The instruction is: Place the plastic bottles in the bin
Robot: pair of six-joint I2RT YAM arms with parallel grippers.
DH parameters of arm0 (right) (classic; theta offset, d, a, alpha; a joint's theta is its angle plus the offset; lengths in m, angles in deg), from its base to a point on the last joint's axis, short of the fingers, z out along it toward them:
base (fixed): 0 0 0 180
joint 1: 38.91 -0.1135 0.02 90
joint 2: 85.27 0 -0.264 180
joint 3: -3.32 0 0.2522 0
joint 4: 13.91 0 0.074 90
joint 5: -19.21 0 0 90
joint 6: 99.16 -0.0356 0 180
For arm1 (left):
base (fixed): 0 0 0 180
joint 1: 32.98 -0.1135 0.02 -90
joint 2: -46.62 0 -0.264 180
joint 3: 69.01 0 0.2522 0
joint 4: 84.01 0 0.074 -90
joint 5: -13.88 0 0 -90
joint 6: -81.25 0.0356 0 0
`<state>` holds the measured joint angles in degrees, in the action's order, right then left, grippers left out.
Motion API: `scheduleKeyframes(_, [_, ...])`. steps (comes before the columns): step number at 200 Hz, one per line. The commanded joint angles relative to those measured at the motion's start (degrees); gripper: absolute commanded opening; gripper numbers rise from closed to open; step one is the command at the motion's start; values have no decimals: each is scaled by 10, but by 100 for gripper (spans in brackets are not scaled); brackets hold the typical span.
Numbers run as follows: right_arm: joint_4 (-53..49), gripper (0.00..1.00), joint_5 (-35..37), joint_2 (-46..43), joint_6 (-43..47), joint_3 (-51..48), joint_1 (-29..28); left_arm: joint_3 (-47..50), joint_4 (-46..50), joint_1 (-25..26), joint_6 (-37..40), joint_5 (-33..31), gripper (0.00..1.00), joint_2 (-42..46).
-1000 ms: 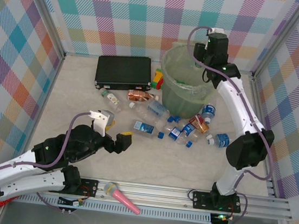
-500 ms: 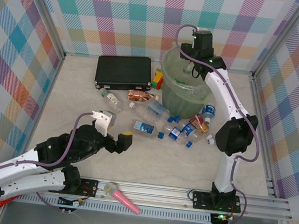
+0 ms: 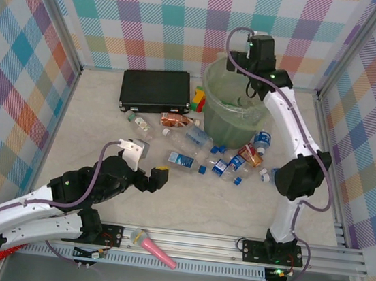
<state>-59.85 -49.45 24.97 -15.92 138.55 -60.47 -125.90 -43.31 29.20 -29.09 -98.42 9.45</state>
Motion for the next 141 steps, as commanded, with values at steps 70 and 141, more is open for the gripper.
scheduleKeyframes(70, [-23,99,-77,-237,-89,-177,-8,16,-2,5,-53,-43,100,-50])
scheduleKeyframes(141, [17,99,-149,-439,-139,-413,-12,-12,52,-17,-192,-148,100,-141])
